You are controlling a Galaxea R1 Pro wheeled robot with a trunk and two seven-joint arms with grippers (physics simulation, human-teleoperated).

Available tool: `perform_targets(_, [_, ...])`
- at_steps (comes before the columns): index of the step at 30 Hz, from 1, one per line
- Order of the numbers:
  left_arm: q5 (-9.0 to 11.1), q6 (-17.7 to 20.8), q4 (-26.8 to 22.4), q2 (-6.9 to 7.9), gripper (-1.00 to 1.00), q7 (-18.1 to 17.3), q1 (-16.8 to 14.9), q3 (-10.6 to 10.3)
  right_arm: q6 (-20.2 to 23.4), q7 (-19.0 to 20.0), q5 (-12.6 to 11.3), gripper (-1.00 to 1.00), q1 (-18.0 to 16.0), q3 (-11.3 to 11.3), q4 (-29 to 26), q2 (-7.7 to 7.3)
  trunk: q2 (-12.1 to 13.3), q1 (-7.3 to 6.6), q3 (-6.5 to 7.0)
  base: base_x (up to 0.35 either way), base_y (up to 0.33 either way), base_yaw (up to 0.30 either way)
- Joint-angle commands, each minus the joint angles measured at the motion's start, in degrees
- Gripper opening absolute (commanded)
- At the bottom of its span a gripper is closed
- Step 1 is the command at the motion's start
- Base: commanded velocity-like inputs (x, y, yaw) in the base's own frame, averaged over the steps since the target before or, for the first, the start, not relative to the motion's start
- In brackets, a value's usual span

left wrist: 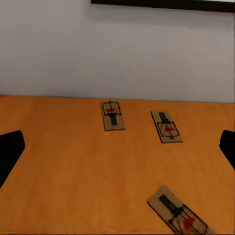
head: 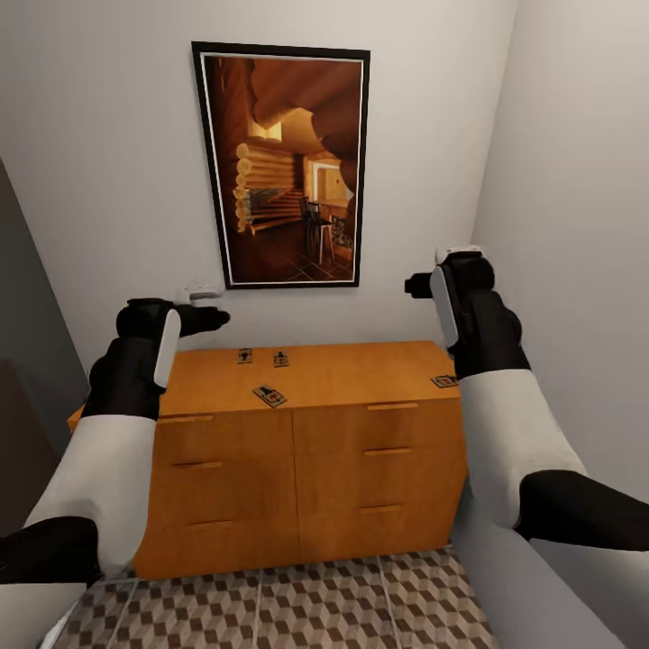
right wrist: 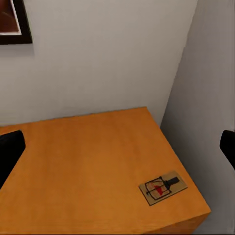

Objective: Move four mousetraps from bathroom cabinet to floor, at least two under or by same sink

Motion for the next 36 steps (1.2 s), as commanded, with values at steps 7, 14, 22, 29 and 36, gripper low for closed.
perform_targets(7, [-0.25, 2.95, -0.16, 1.33, 1.00, -0.42, -0.03, 0.40, 0.28, -3.64, -0.05, 1.00, -2.59, 0.25, 6.31, 2.96, -0.04, 0.00, -0.07, 0.000, 0.000, 0.000])
perform_targets(14, [-0.42, 3.56, -1.01, 0.18, 1.00, -0.09, -0.06, 0.64, 0.28, -4.40, -0.52, 1.00, -3.15, 0.33, 8.05, 2.96, -0.04, 0.00, -0.07, 0.001, 0.000, 0.000])
perform_targets(22, [0.26, 3.74, -0.98, -0.35, 1.00, -0.40, -0.04, 0.71, 0.28, -4.54, -0.55, 1.00, -3.24, 0.46, 8.42, 2.96, -0.04, 0.00, -0.07, 0.155, 0.012, 0.000])
perform_targets(29, [0.32, 3.77, -1.06, -0.56, 1.00, -0.56, -0.06, 0.57, 0.28, -4.50, -0.56, 1.00, -3.25, 0.43, 8.46, 2.96, -0.04, 0.00, -0.07, 0.298, 0.005, 0.000])
perform_targets(36, [0.47, 3.83, -1.08, -0.77, 1.00, -0.60, -0.03, 0.52, 0.28, -4.54, -0.63, 1.00, -3.26, 0.34, 8.52, 2.96, -0.04, 0.00, -0.07, 0.245, 0.001, 0.000])
